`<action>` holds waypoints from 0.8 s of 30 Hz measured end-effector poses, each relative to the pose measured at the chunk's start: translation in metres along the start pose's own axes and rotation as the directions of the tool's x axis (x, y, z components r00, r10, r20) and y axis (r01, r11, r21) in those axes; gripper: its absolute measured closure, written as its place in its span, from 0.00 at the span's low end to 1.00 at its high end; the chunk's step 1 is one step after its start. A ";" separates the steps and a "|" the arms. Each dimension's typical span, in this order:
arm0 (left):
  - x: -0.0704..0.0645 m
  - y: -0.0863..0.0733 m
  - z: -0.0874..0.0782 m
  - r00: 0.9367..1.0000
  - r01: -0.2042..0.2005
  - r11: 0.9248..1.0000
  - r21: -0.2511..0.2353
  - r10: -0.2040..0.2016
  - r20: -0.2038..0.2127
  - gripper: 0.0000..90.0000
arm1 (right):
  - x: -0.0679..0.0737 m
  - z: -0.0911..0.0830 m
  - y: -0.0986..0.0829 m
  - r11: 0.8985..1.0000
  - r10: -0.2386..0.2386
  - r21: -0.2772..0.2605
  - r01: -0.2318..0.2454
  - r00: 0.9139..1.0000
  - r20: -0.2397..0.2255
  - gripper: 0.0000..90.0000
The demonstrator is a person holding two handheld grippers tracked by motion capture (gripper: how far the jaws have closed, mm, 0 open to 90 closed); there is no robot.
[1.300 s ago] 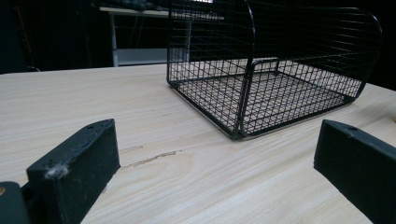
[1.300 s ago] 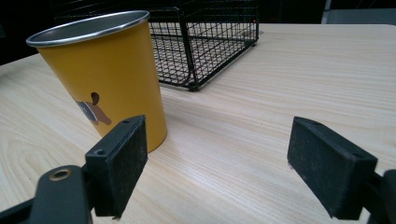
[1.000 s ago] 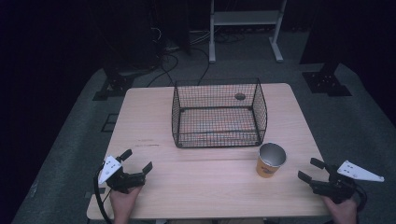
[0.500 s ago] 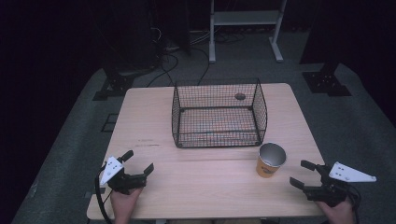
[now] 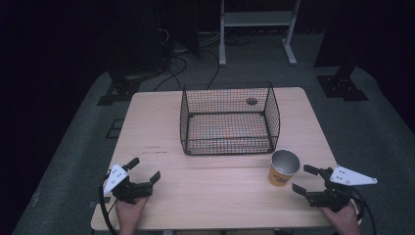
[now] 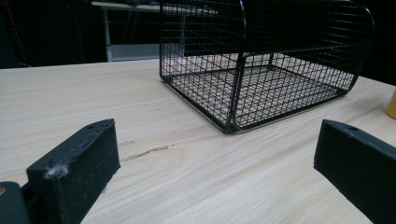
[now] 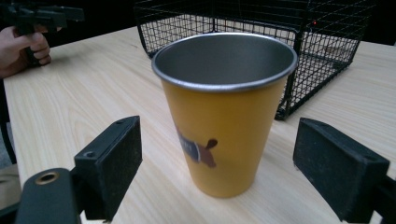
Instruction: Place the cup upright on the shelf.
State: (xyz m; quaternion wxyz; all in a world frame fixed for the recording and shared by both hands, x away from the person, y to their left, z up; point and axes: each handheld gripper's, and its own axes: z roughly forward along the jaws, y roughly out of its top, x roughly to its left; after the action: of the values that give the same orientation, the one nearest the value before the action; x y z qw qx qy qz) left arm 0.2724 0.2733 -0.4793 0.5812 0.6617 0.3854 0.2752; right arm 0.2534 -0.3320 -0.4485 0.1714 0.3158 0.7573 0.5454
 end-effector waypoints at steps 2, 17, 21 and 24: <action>0.000 0.000 0.000 1.000 0.001 1.000 0.000 -0.001 0.002 0.00 | -0.001 0.005 0.001 1.000 0.004 0.000 -0.004 1.000 -0.004 0.16; 0.000 0.000 0.001 1.000 -0.003 1.000 0.004 0.003 0.008 0.00 | -0.001 0.034 0.012 1.000 -0.007 0.027 0.007 1.000 0.007 0.15; 0.000 0.000 0.001 1.000 -0.002 1.000 0.005 0.002 0.010 0.00 | -0.003 0.041 0.013 0.999 -0.009 0.033 0.009 1.000 0.005 0.15; 0.000 0.000 0.001 1.000 -0.002 1.000 0.004 0.002 0.011 0.00 | -0.003 0.046 0.014 0.999 -0.010 0.032 0.010 1.000 0.005 0.14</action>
State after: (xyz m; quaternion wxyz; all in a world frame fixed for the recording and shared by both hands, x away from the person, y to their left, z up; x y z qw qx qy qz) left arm 0.2730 0.2726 -0.4796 0.5816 0.6649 0.3821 0.2716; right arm 0.2875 -0.2981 -0.4517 0.1711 0.3163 0.7669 0.5316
